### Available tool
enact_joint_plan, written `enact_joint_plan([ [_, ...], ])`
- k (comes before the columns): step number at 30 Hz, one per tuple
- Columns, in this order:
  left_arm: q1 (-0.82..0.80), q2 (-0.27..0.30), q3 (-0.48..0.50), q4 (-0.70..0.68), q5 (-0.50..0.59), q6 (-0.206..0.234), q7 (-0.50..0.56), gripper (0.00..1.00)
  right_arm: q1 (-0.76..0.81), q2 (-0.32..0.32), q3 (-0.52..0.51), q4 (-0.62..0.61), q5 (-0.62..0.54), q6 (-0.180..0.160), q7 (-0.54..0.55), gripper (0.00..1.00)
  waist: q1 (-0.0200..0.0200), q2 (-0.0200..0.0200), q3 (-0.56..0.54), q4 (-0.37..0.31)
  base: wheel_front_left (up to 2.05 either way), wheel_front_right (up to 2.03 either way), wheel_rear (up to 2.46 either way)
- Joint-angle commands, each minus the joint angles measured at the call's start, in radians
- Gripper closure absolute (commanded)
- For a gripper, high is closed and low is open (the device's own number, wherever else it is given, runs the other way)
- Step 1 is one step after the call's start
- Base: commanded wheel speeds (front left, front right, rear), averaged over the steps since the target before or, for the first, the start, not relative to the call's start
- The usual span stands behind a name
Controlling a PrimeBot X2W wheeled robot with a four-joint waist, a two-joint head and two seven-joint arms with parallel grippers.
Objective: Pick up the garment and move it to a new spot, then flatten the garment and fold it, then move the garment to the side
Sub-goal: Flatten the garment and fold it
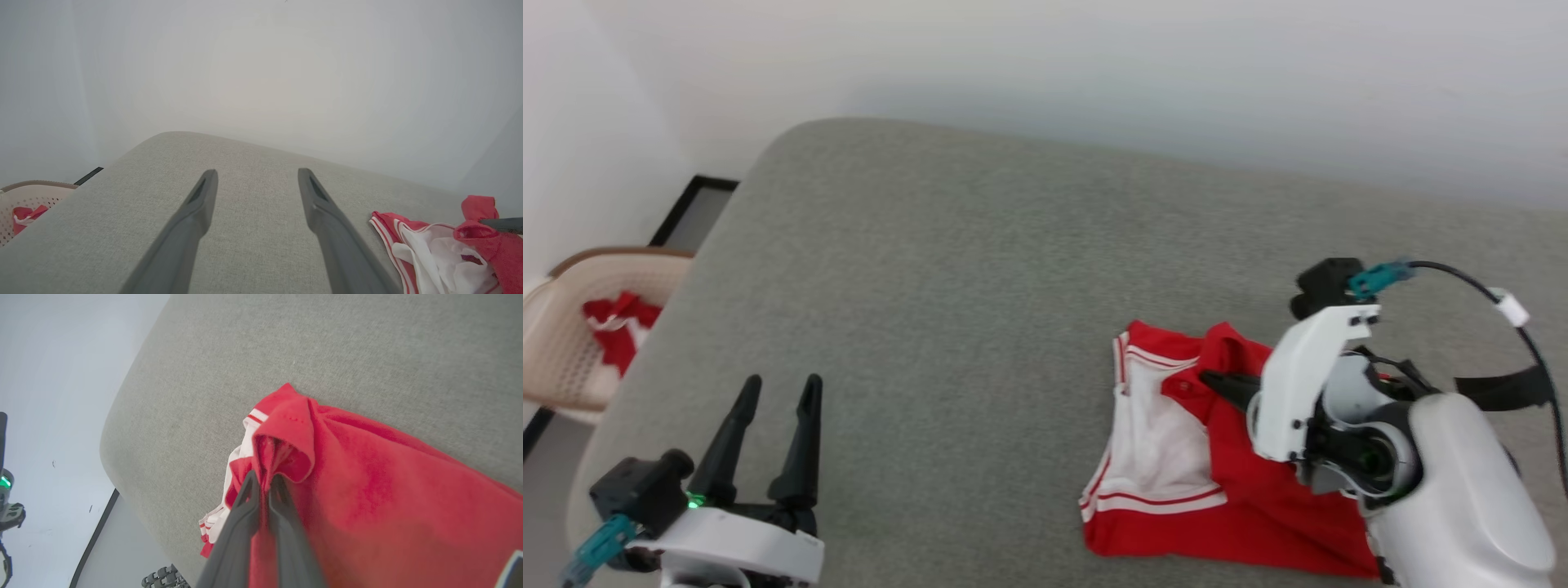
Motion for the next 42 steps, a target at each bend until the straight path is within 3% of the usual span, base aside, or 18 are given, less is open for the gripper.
enact_joint_plan([
  [1, -0.016, -0.004, -0.01, 0.008, -0.003, -0.006, -0.004, 0.0, -0.027, 0.004, 0.031, 0.038, -0.004, -0.002, -0.031, 1.0, 0.0, 0.0, 0.016, 0.048, 0.0, 0.0, 0.0],
  [9, -0.059, -0.026, -0.045, 0.043, -0.012, -0.006, -0.005, 0.0, -0.095, 0.009, 0.146, 0.222, 0.032, -0.002, -0.164, 1.0, 0.0, 0.0, 0.043, 0.111, 0.0, 0.0, 0.0],
  [16, -0.075, -0.036, -0.057, 0.056, -0.017, -0.006, -0.005, 0.0, -0.154, 0.009, 0.231, 0.359, 0.045, -0.002, -0.256, 1.0, 0.0, 0.0, 0.055, 0.128, 0.0, 0.0, 0.0],
  [17, -0.078, -0.037, -0.057, 0.058, -0.022, -0.007, -0.005, 0.0, -0.172, 0.009, 0.257, 0.395, 0.061, -0.002, -0.274, 0.71, 0.0, 0.0, 0.057, 0.127, 0.0, 0.0, 0.0],
  [18, -0.079, -0.037, -0.056, 0.059, -0.022, -0.007, -0.005, 0.0, -0.181, 0.009, 0.269, 0.408, 0.067, -0.002, -0.283, 0.6, 0.0, 0.0, 0.057, 0.126, 0.0, 0.0, 0.0],
  [19, -0.079, -0.037, -0.056, 0.059, -0.022, -0.007, -0.005, 0.0, -0.181, 0.009, 0.269, 0.408, 0.067, -0.002, -0.283, 0.6, 0.0, 0.0, 0.057, 0.126, 0.0, 0.0, 0.0],
  [20, -0.078, -0.036, -0.054, 0.061, -0.022, -0.007, -0.005, 0.0, -0.19, 0.008, 0.281, 0.418, 0.075, -0.002, -0.291, 0.5, 0.0, 0.0, 0.057, 0.123, 0.0, 0.0, 0.0],
  [21, -0.078, -0.035, -0.052, 0.062, -0.022, -0.007, -0.005, 0.0, -0.198, 0.009, 0.292, 0.426, 0.086, -0.002, -0.297, 0.05, 0.0, 0.0, 0.057, 0.119, 0.0, 0.0, 0.0],
  [22, -0.076, -0.034, -0.047, 0.063, -0.021, -0.007, -0.005, 0.0, -0.205, 0.009, 0.304, 0.432, 0.097, -0.002, -0.301, 0.0, 0.0, 0.0, 0.055, 0.113, 0.0, 0.0, 0.0],
  [32, -0.05, -0.016, -0.008, 0.046, -0.006, -0.006, -0.004, 0.0, -0.238, -0.001, 0.36, 0.356, 0.169, -0.002, -0.377, 0.0, 0.0, 0.0, 0.036, 0.02, 0.0, 0.0, 0.0],
  [42, -0.019, 0.011, 0.049, 0.024, 0.023, -0.006, -0.004, 0.0, -0.162, -0.123, 0.357, 0.154, 0.172, -0.002, -0.579, 0.0, 0.0, 0.0, -0.002, -0.124, 0.0, 0.0, 0.0],
])
